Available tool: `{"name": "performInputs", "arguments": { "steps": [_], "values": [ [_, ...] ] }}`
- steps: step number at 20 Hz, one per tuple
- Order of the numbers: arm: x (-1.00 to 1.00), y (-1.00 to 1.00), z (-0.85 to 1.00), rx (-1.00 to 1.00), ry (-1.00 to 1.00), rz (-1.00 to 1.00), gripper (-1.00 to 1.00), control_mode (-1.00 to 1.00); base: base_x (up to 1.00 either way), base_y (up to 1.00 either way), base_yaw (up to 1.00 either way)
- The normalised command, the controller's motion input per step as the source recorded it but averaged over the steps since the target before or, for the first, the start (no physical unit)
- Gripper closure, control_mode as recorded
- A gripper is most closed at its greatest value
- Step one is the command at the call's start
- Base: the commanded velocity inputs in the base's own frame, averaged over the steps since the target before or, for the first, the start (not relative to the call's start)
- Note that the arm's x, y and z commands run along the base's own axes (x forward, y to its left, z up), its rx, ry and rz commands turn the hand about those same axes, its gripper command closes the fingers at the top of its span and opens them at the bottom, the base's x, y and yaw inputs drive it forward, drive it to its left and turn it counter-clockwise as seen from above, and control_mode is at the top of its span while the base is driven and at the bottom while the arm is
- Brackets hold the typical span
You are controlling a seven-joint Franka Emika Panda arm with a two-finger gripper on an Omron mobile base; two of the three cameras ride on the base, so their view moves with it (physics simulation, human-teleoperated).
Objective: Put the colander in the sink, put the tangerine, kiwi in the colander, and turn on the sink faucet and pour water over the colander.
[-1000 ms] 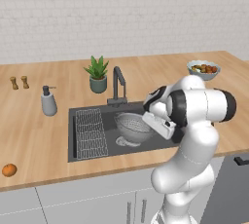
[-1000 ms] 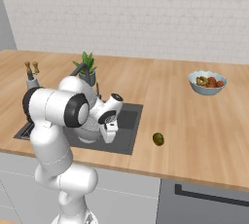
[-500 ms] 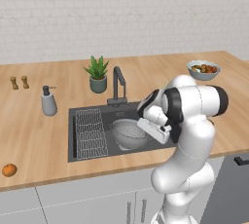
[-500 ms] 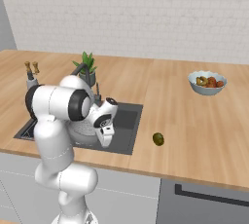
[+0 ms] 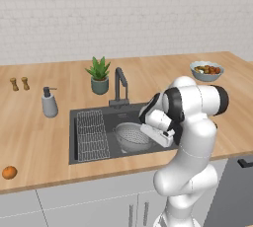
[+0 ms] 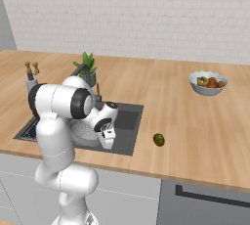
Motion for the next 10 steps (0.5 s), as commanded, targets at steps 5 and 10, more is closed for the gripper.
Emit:
{"name": "performInputs", "arguments": {
  "steps": [5,10],
  "values": [
    [-0.17,0.30,-0.03,0.00,0.00,0.00,1.00,-1.00,0.00,0.00,0.00],
    [-0.42,0.30,0.00,0.00,0.00,0.00,1.00,-1.00,0.00,0.00,0.00]
  ]
}}
